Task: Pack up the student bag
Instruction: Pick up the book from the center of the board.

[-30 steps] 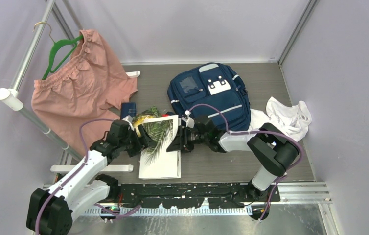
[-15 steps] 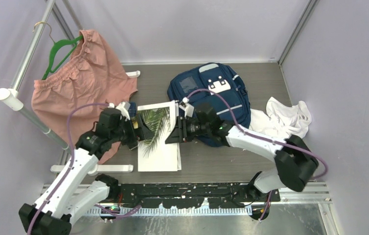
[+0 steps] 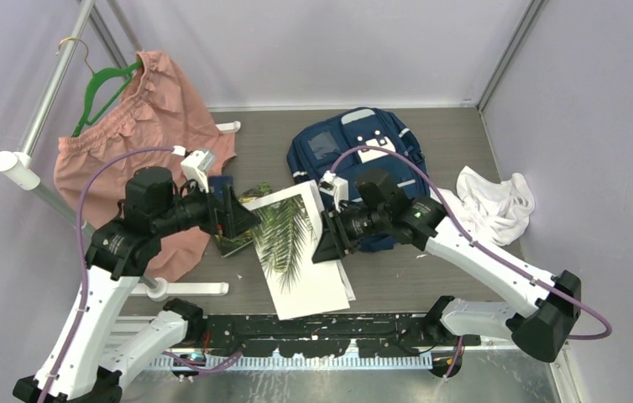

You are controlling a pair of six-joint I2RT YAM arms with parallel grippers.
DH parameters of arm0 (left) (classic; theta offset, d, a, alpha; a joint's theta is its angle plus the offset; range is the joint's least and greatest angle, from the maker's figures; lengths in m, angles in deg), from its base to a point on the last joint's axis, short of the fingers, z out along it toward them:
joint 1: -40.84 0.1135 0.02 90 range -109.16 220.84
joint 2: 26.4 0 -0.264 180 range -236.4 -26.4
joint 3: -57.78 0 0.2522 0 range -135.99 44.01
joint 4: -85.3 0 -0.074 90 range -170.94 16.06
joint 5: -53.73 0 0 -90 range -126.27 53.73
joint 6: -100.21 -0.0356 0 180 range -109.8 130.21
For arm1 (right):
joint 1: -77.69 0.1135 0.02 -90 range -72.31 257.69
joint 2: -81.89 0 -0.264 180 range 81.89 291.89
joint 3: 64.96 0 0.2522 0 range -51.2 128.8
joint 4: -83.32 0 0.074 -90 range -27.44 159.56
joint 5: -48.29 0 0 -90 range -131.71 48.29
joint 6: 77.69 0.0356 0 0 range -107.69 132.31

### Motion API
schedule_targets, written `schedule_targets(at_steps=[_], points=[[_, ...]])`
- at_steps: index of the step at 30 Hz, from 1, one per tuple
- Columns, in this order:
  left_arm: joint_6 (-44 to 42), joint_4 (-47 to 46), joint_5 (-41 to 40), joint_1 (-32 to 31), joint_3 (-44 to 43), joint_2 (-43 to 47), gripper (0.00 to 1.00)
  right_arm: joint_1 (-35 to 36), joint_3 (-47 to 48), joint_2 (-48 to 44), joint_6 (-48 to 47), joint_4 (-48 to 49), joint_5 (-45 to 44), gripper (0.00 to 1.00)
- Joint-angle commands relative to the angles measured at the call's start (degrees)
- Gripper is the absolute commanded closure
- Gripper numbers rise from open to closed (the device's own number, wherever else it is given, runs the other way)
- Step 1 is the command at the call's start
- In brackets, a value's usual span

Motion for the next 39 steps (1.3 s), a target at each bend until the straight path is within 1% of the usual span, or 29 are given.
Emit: schedule_targets(at_steps=[1, 3, 6, 9, 12, 13, 15, 17, 19, 20, 22, 24, 25, 28, 36, 39], points=[[-10.7, 2.2, 9.3, -0.2, -4.9, -0.4, 0.12, 0.4, 5.8, -3.6, -8.2, -9.6, 6.1, 0.77], [-13.3, 3.2, 13.8, -0.2, -6.9, -2.5, 0.12, 0.4, 5.7, -3.9, -9.6, -11.2, 9.5, 0.77], [-14.3, 3.5, 15.9, -0.2, -9.6, -4.9, 0.12, 0.6, 4.5, -4.6, -10.5, -11.3, 13.6, 0.77], [-15.5, 5.3, 21.6, -0.2, -12.4, -7.4, 0.12, 0.8, 3.0, -5.4, -10.9, -11.0, 15.8, 0.77], [-17.1, 9.7, 28.1, -0.2, -14.7, -11.6, 0.14, 1.1, 2.1, -5.9, -11.2, -10.6, 16.8, 0.77], [-17.2, 10.8, 28.7, -0.2, -15.1, -13.1, 0.15, 1.1, 1.9, -6.1, -11.1, -10.3, 17.0, 0.77], [-16.5, 11.8, 26.8, -0.2, -15.2, -14.7, 0.18, 1.0, 1.4, -6.4, -11.1, -9.8, 17.0, 0.77], [-11.5, 7.7, 21.3, 0.3, -13.9, -13.5, 0.17, 1.0, 1.0, -6.7, -10.9, -9.3, 16.9, 0.77], [-6.3, 0.9, 25.0, 1.8, -10.9, -11.1, 0.15, 1.1, 0.6, -6.6, -10.9, -8.9, 17.4, 0.78], [-4.8, -1.6, 29.8, 2.1, -9.6, -10.1, 0.14, 1.1, 0.5, -6.6, -10.9, -8.7, 18.0, 0.78], [-4.0, -3.8, 34.2, 2.1, -7.5, -9.1, 0.13, 1.1, 0.5, -6.6, -11.0, -8.2, 19.2, 0.78], [-5.8, -1.5, 34.3, 2.1, -6.8, -10.1, 0.13, 1.0, 0.5, -6.9, -11.3, -7.6, 20.6, 0.78], [-5.7, -0.5, 33.5, 2.1, -6.9, -11.0, 0.13, 1.0, 0.6, -7.1, -11.3, -7.1, 20.8, 0.78], [-4.8, 0.2, 34.4, 2.1, -7.3, -12.9, 0.16, 1.1, 0.9, -7.6, -11.6, -6.6, 22.0, 0.77], [-3.7, -1.7, 32.5, 2.1, -5.9, -12.5, 0.16, 1.3, 0.7, -8.8, -11.9, -6.0, 23.9, 0.80], [-3.1, -3.0, 35.9, 2.1, -5.0, -12.6, 0.16, 1.3, 0.8, -8.3, -12.4, -6.0, 24.3, 0.80]])
